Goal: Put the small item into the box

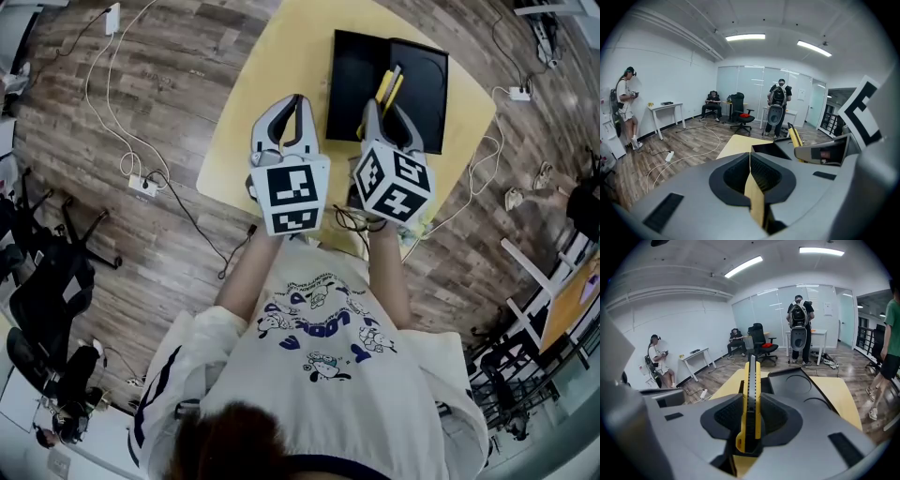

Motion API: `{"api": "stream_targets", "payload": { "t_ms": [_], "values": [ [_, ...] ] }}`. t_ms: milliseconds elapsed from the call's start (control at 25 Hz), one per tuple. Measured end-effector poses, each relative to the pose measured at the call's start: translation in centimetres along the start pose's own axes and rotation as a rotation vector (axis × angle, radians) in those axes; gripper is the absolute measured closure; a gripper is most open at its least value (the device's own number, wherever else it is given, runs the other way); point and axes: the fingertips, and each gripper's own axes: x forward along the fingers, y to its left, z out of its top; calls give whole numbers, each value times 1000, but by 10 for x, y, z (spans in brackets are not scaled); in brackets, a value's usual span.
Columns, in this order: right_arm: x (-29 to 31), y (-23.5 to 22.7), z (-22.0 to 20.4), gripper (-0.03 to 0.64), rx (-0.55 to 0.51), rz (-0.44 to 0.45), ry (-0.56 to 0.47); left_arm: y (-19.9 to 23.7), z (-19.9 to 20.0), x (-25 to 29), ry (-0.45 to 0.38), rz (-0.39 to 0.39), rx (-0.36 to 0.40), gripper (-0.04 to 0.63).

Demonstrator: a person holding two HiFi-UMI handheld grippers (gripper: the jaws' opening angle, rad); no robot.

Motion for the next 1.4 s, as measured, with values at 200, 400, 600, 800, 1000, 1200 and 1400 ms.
{"api": "stream_targets", "payload": {
  "t_ms": [200, 400, 600, 800, 1000, 1200, 1400],
  "values": [
    [18, -5, -17, 488, -2, 0, 70, -1, -13, 13, 37, -5, -10, 578],
    [34, -7, -31, 488, -2, -3, 127, 1, -26, 23, 71, -10, -23, 578],
    [50, -8, -43, 488, -16, -6, 191, 6, -39, 31, 100, -12, -42, 578],
    [62, -10, -57, 488, -23, -2, 273, 6, -47, 35, 121, -20, -45, 578],
    [71, -9, -60, 488, -48, -19, 308, 9, -54, 39, 134, -26, -53, 578],
    [85, -7, -64, 488, -58, -24, 357, 15, -58, 44, 147, -29, -63, 578],
    [92, -8, -75, 488, -56, -23, 432, 17, -62, 48, 155, -24, -71, 578]
  ]
}}
